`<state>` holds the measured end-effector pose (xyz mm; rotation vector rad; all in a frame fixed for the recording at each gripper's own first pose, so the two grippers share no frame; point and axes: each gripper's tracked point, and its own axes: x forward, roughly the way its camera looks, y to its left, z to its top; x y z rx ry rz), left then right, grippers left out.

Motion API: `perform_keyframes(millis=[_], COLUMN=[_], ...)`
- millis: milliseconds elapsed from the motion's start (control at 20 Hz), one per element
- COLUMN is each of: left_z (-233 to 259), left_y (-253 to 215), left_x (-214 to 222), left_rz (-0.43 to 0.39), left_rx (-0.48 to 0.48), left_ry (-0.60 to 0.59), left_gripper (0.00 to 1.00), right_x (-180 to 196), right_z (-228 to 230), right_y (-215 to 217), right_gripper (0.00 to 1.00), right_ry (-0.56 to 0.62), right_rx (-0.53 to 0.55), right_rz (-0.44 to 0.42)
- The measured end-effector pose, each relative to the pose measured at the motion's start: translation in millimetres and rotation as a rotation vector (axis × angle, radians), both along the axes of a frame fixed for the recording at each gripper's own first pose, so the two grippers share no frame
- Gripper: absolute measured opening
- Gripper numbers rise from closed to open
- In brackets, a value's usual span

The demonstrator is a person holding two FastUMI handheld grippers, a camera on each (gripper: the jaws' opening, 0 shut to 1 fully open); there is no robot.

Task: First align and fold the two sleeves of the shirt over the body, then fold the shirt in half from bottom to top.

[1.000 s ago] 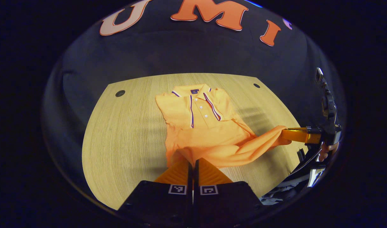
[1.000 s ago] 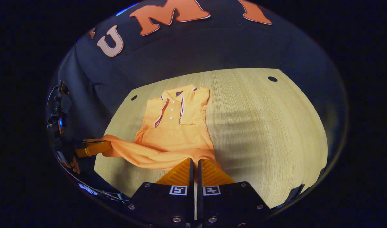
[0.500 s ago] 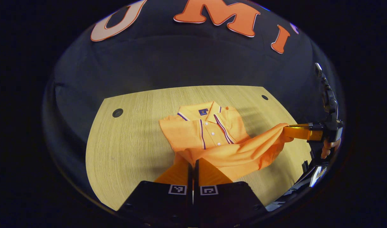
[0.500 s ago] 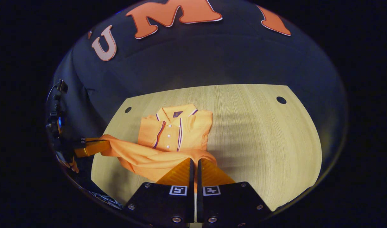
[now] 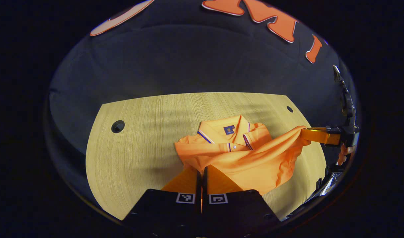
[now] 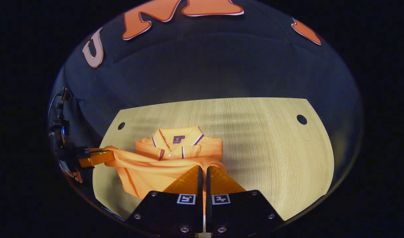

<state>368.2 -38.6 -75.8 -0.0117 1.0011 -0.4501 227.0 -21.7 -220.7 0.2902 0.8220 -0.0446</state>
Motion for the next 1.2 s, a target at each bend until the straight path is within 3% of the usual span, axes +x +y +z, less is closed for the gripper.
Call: perform_keyframes(millis=[250, 400, 450, 500, 550, 650, 800, 1200], left_z=[-15.1, -21.0, -18.2, -11.7, -7.1, 4.0, 32.8, 121.5], left_y=[-5.6, 4.4, 5.3, 6.0, 8.3, 10.0, 11.5, 7.1], left_x=[47.3, 63.9, 69.8, 74.5, 79.1, 80.1, 69.5, 0.0], left_rz=[0.013, 0.052, 0.063, 0.069, 0.068, 0.061, 0.093, 0.181], left_rx=[0.023, 0.049, 0.037, 0.026, 0.026, 0.027, 0.005, 0.009], left_ry=[-0.013, -0.028, -0.039, -0.063, -0.096, -0.12, -0.166, -0.33], left_gripper=[0.02, 0.07, 0.1, 0.32, 0.55, 1.0, 0.99, 0.99], right_x=[46.6, 74.1, 80.8, 81.6, 80.6, 74.0, 57.7, -16.2], right_z=[-7.2, 8.1, 13.1, 14.9, 17.9, 24.8, 46.5, 102.4], right_y=[-8.9, -2.0, -3.4, -5.1, -7.5, -15.7, -18.5, -19.5], right_gripper=[0.04, 0.04, 0.25, 0.41, 0.64, 0.87, 0.96, 0.98], right_ry=[-0.012, -0.071, -0.09, -0.108, -0.123, -0.145, -0.219, -0.372], right_rx=[0.03, 0.102, 0.108, 0.107, 0.093, 0.029, -0.069, -0.149], right_rz=[-0.071, -0.108, -0.114, -0.118, -0.12, -0.112, -0.084, -0.003])
